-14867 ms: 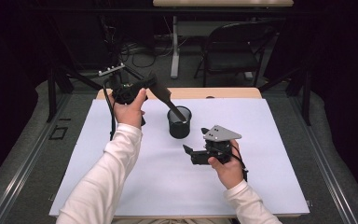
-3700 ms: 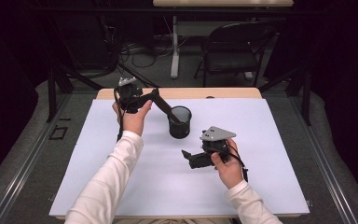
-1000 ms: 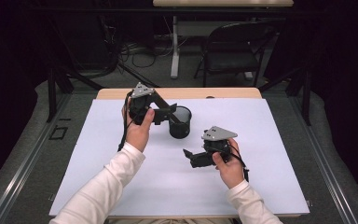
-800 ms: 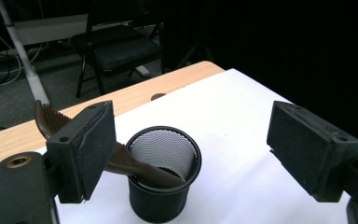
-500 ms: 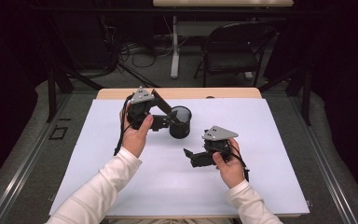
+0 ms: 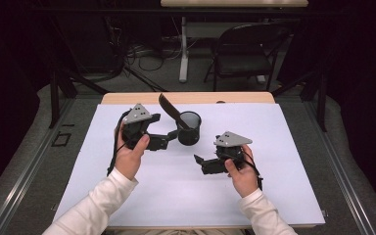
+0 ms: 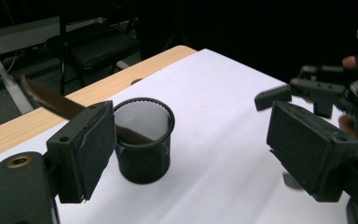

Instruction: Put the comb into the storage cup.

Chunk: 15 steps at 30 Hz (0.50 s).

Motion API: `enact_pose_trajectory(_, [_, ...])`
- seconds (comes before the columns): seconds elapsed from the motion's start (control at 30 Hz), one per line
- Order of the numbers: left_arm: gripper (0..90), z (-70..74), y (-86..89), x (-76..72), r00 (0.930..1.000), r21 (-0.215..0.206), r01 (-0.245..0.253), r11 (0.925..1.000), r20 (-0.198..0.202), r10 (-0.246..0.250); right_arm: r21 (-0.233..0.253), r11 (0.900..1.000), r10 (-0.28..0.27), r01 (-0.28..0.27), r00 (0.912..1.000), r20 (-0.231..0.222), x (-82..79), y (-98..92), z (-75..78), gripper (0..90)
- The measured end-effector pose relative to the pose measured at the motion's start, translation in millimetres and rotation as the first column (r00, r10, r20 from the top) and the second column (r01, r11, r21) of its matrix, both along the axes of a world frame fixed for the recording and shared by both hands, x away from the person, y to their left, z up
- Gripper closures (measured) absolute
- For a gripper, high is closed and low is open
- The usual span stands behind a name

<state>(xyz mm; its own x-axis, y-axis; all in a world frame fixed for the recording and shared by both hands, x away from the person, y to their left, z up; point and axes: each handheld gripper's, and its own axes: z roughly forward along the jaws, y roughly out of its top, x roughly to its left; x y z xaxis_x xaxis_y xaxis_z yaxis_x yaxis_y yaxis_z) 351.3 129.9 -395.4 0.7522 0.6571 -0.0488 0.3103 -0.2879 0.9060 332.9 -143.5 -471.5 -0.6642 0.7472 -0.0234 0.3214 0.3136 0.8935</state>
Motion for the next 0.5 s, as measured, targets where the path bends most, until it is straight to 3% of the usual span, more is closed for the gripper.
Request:
enact_pose_trajectory(0.3, [16.0, -9.7, 14.6, -24.0, 0.9998, -0.004, 0.021, 0.9998, -0.003, -0.021, 0.001, 1.0, -0.002, 0.002, 1.0, 0.0, 0.1, -0.6, 0.4, 2.0])
enact_pose_trajectory(0.5, [16.0, -19.8, 23.6, -38.8, 0.9996, 0.012, 0.022, 0.9997, 0.019, -0.022, -0.002, 1.0, -0.002, 0.002, 1.0, 0.002, -0.2, -0.2, 0.6, 2.0])
